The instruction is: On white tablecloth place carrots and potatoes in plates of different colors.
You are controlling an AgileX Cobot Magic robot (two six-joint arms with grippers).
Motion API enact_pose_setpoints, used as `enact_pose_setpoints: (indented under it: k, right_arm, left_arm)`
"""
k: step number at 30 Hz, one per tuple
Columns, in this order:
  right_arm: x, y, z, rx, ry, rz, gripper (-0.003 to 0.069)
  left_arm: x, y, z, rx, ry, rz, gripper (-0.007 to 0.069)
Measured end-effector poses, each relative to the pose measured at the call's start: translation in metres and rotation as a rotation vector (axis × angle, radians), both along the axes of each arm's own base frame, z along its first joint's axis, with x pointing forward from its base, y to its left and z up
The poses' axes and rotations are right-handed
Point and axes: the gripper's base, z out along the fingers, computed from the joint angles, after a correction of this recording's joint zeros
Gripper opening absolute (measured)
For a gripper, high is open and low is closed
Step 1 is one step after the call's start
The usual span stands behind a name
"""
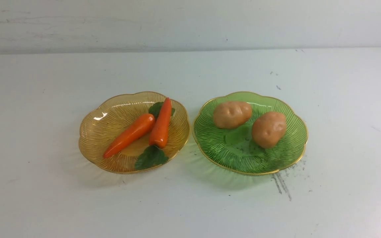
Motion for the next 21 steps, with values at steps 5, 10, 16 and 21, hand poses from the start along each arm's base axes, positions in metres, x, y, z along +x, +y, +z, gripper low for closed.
enact_pose_setpoints:
  k: [5,10,16,21]
  right_arm:
    - [-0.001,0.000,-0.009,0.054,-0.002,0.027,-0.0015]
    - [-0.001,0.001,-0.009,0.056,-0.004,0.030,-0.0015]
    - [-0.001,0.000,-0.009,0.047,-0.007,0.026,-0.0015]
    - [-0.001,0.000,-0.009,0.038,-0.008,0.022,-0.0015]
  left_arm:
    - [-0.059,0.038,-0.024,0.003,0.045,0.018,-0.0003]
    - [-0.106,0.068,-0.054,-0.048,0.024,0.039,-0.0003]
    - [-0.150,0.100,-0.114,-0.121,-0.045,0.098,-0.0003]
    - [-0.168,0.117,-0.146,-0.159,-0.089,0.171,-0.0003]
